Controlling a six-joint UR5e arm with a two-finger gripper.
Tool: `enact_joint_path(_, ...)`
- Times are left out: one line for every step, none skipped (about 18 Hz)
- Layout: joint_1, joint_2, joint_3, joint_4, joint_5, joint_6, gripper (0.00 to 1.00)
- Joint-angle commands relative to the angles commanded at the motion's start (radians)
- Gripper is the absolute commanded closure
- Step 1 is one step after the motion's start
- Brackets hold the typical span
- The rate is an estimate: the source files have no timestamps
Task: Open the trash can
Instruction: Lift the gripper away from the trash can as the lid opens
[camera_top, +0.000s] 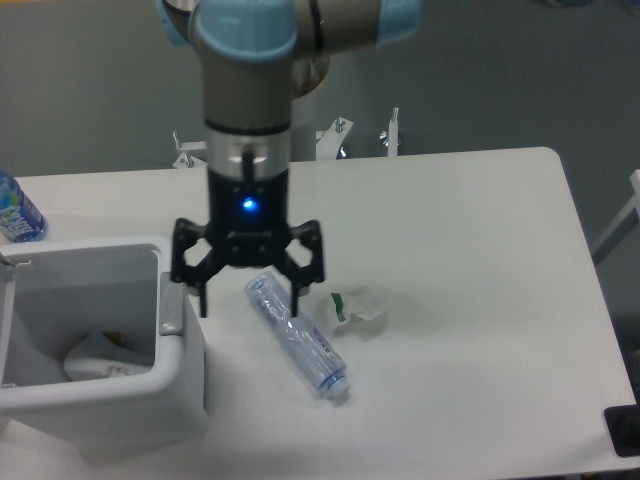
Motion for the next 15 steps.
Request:
enact_joint_path(0.02,0.006,0.0,0.0,0.003,0.002,0.0)
enact_joint_path(0.043,0.012,0.0,-0.002,0.009,0.006,0.0)
enact_joint_path(0.069,0.015,-0.001,-0.005,0.014,0.017,0.0)
enact_joint_path(0.091,0.023,0.0,-0.008,0.014,0.024,0.0)
enact_joint_path(0.115,0.028,-0.001,-0.012,0.014,0.043,0.0)
enact_joint_path(0.132,0.029,-0.006,-0.018,0.015,0.069,0.0)
enact_joint_path(0.14,0.034,-0.009,-0.041,0.015,0.109,0.0)
enact_joint_path(0.153,0.04,-0.012,-0.079,0.015,0.158,0.0)
enact_joint_path(0.17,0.043,-0.015,-0.116,0.015,0.211,0.0)
enact_joint_path(0.18,0.046,-0.018,-0.145,0.017,0.263,0.0)
enact_joint_path(0.184,0.051,-0.024,-0.164,0.032,0.315,0.0)
enact_joint_path(0.196,0.055,-0.038,-0.172,0.069,0.369,0.0)
enact_joint_path(0.204,0.058,-0.05,-0.178,0.113,0.432,0.0)
enact_joint_path(0.206,0.058,-0.063,-0.182,0.158,0.489,0.0)
enact_joint_path(0.207,0.061,-0.075,-0.187,0.19,0.532,0.0)
